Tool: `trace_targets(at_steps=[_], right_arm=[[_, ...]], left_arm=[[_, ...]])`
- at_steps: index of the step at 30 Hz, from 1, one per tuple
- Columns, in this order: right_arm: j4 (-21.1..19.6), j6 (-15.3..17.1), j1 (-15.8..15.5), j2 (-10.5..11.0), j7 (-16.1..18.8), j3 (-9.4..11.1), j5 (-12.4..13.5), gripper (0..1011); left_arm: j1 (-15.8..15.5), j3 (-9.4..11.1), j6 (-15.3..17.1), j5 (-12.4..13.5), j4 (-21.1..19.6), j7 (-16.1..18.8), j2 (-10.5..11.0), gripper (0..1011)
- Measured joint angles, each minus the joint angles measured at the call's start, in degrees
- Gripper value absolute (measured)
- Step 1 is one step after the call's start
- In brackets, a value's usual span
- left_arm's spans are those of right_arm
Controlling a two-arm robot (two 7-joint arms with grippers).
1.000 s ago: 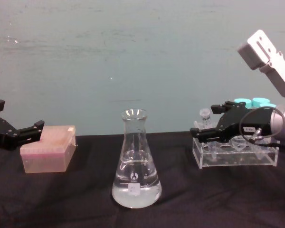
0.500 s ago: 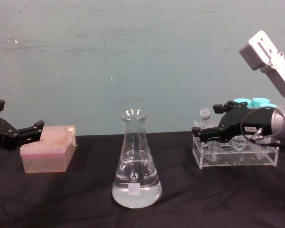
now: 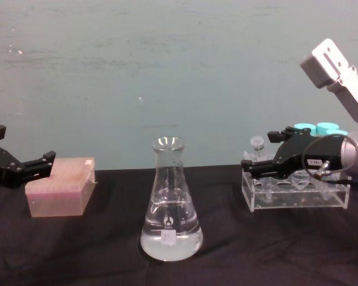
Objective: Pour the liquid from the test tube into the beaker using one hand.
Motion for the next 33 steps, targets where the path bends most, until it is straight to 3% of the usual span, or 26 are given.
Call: trace_targets(at_steps=[4,8,20,28,33], right_arm=[[-0.02,0.02,0.0,0.01,0.01,-0.02,0.02,990],[-0.04,0.05,0.0,0.02,0.03,-0.02,0.04,916],[-0.05,0.08,0.0,0.02,0.04,-0.02,0.07,567],[-0.05,0.08,0.0,0.02,0.05,-0.01,0.06,280],[-0.05,0.08,-0.01,0.02,0.09,-0.02,0.07,216]], left_arm=[[0.0,0.0,0.0,0.0,0.0,0.0,0.0,1000],[0.0,0.0,0.0,0.0,0.0,0.0,0.0,1000],[0.0,0.0,0.0,0.0,0.0,0.0,0.0,1000],[0.0,0.0,0.0,0.0,0.0,0.0,0.0,1000],[0.0,0.0,0.0,0.0,0.0,0.0,0.0,1000]])
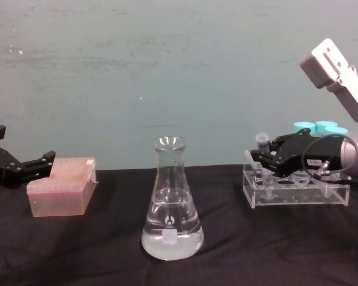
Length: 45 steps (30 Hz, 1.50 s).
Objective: Pour the liquid from the test tube into the beaker using one hand.
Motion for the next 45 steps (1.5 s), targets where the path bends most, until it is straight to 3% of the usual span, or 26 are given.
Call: trace_targets(at_steps=[13,28,45], right_arm=[[-0.78,0.04,-0.25,0.15,0.31,0.18,0.02,216],[-8.81,2.37,-2.76,2.31,2.81,1.52,3.01,216],[-15.58,2.75,-3.98,4.16,1.14,2.43,4.67,216]], left_arm=[[0.0,0.0,0.0,0.0,0.0,0.0,0.0,1000],[0.0,0.0,0.0,0.0,0.0,0.0,0.0,1000],[0.0,0.0,0.0,0.0,0.0,0.0,0.0,1000]])
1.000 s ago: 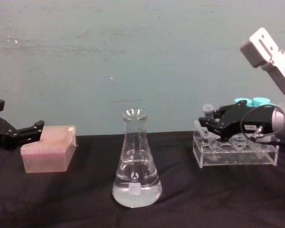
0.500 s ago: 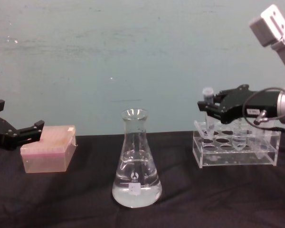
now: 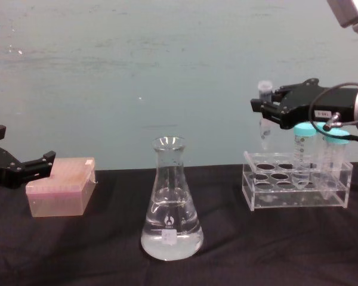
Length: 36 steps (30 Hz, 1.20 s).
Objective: Pour the liquid from the test tube into the beaker using one hand.
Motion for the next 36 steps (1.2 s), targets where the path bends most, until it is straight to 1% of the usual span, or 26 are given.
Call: trace_targets(at_steps=[1,6,9,10,13,16,23,26,29,36], right_arm=[[0.0,0.0,0.0,0.0,0.0,0.0,0.0,216],[-1.8,-0.54,-0.68,0.3,-2.54,0.02,-1.45,216],[-2.72,-0.99,-1.07,0.34,-4.6,-0.07,-3.09,216],[-3.06,-1.42,-1.23,0.27,-5.78,-0.2,-4.17,216],[-3.43,-2.02,-1.41,0.08,-7.39,-0.39,-5.82,216],[-3.87,-3.0,-1.62,-0.35,-9.99,-0.81,-8.95,216],[-4.15,-4.08,-1.68,-1.13,-11.66,-1.39,-12.5,216],[-4.16,-4.52,-1.67,-1.38,-11.97,-1.61,-13.53,216],[-4.17,-5.37,-1.62,-1.8,-12.49,-2.07,-15.39,216],[-4.19,-7.05,-1.62,-2.34,-13.13,-3.02,-18.33,216]], left_arm=[[0.0,0.0,0.0,0.0,0.0,0.0,0.0,1000],[0.0,0.0,0.0,0.0,0.0,0.0,0.0,1000],[0.0,0.0,0.0,0.0,0.0,0.0,0.0,1000],[0.0,0.0,0.0,0.0,0.0,0.0,0.0,1000],[0.0,0.0,0.0,0.0,0.0,0.0,0.0,1000],[0.0,0.0,0.0,0.0,0.0,0.0,0.0,1000],[0.0,0.0,0.0,0.0,0.0,0.0,0.0,1000],[0.0,0.0,0.0,0.0,0.0,0.0,0.0,1000],[0.0,0.0,0.0,0.0,0.0,0.0,0.0,1000],[0.0,0.0,0.0,0.0,0.0,0.0,0.0,1000]])
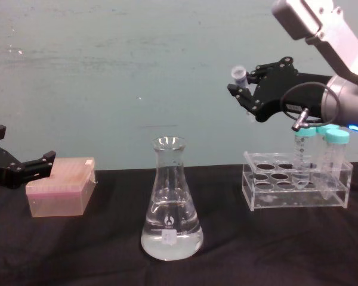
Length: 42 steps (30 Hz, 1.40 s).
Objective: Pour the liquid from the test tube into the beaker using one hand.
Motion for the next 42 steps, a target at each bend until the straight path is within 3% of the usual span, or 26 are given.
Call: trace_targets(at_steps=[18,42], right_arm=[[-0.25,-2.96,-0.09,-1.25,-1.34,-2.11,-5.09,216],[-1.09,-6.49,-1.1,-1.41,-6.95,-5.6,-14.75,216]], left_arm=[[0.0,0.0,0.0,0.0,0.0,0.0,0.0,1000],[0.0,0.0,0.0,0.0,0.0,0.0,0.0,1000]])
